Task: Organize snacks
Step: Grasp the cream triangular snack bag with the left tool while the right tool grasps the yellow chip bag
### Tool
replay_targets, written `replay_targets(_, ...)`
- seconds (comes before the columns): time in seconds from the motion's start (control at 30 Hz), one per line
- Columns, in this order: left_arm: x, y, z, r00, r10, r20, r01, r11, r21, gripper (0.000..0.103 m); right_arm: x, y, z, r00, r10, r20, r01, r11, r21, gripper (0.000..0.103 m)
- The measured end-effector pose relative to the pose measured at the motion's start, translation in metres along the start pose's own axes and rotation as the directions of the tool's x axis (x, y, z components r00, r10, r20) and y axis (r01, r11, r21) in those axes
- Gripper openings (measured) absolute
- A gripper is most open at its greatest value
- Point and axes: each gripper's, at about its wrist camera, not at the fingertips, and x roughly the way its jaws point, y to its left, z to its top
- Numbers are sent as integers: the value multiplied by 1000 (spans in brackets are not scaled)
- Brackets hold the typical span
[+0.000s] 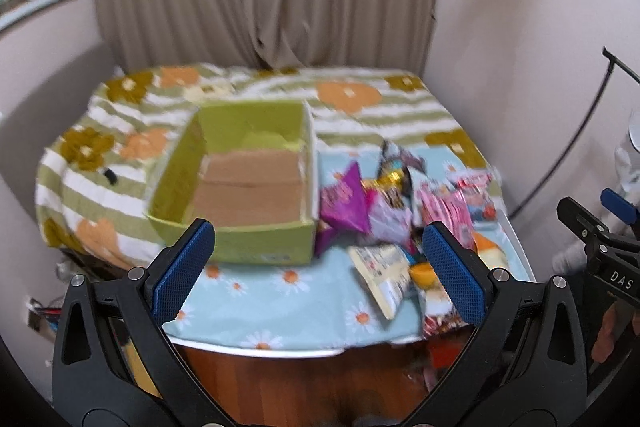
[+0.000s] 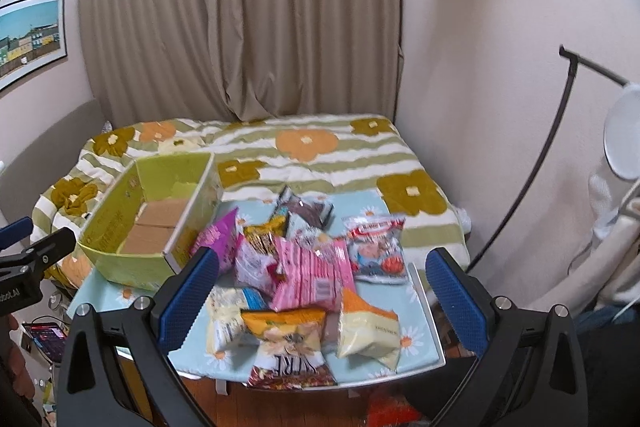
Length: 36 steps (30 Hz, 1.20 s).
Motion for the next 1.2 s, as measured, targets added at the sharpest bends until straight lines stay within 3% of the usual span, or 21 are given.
replay_targets(0.13, 34, -4, -12, 995, -66, -74, 67, 998, 1, 103, 16, -9, -21, 998, 11, -58, -9, 1000, 20, 103)
replay_targets(0.33, 97, -20, -34, 971, -136, -198, 132, 991, -33, 103, 58, -16, -59, 977, 104, -184, -95, 994, 56, 103)
replay_targets(0.5, 152, -32, -53, 947, -131, -292, 117, 991, -67, 103, 98, -11, -87, 936, 221, -276, -204, 975, 88, 103)
replay_targets(0.67, 192, -41, -68, 921, -115, -373, 94, 993, -73, 100, 132, -8, -109, 890, 287, -355, -262, 958, 118, 103)
replay_targets(0.93, 221, -57, -78, 894, -143, -424, 113, 989, -93, 98, 167, -15, -122, 835, 367, -410, -320, 930, 181, 103)
replay_targets(1.07, 232, -67, -80, 883, -151, -444, 125, 988, -86, 86, 174, -18, -124, 820, 390, -419, -340, 921, 191, 103)
replay_targets(1.17, 238, -70, -82, 872, -173, -458, 139, 985, -106, 83, 177, -21, -122, 814, 403, -419, -346, 915, 207, 102)
replay_targets(1.2, 241, -70, -83, 868, -182, -462, 146, 983, -112, 76, 178, -23, -123, 811, 410, -418, -349, 912, 217, 102)
